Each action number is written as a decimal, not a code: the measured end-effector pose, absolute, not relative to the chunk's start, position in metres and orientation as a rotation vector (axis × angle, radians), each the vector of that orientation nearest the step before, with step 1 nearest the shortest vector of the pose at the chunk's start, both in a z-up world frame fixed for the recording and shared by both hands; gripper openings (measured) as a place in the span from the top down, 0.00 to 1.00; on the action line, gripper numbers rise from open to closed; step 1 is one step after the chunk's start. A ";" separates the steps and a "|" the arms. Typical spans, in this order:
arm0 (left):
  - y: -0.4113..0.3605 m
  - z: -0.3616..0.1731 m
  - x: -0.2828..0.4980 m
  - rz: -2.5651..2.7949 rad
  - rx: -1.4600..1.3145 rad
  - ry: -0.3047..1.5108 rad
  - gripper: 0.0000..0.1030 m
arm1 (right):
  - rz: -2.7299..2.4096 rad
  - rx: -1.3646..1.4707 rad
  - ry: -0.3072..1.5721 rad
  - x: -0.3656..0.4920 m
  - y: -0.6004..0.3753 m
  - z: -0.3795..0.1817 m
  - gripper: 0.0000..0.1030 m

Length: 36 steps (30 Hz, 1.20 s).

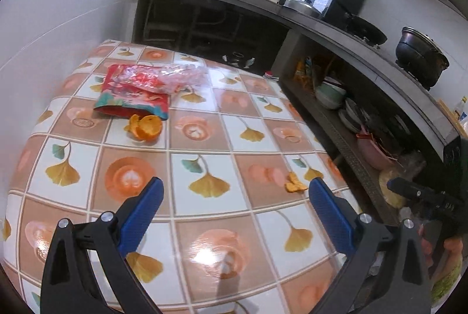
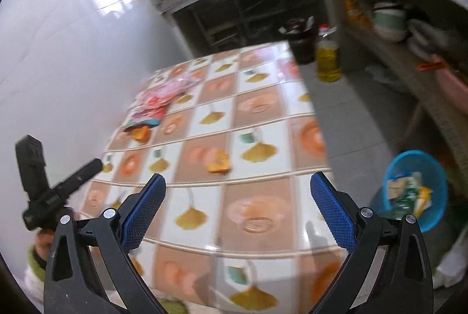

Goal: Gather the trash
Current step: 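Grasp the small orange scrap on the tablecloth with the right tool, then move the right tool to the orange peel and close on it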

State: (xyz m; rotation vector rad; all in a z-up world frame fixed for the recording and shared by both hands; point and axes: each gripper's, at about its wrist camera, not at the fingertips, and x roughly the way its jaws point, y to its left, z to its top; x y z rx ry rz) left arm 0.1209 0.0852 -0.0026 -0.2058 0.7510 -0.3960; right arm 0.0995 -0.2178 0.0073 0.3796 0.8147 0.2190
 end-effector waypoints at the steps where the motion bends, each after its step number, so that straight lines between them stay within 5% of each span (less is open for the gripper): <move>1: 0.089 -0.005 0.122 -0.387 -0.202 0.751 0.06 | 0.233 0.390 0.825 0.105 -0.214 0.005 0.10; 19: 0.127 -0.028 0.151 -0.248 -0.157 0.776 0.07 | 0.216 0.165 1.048 0.190 -0.151 -0.057 0.74; 28: 0.133 -0.036 0.160 -0.254 -0.174 0.796 0.07 | 0.193 0.128 1.051 0.187 -0.149 -0.059 0.98; 36: 0.140 -0.042 0.163 -0.254 -0.197 0.806 0.07 | 0.214 0.145 1.035 0.191 -0.145 -0.047 0.98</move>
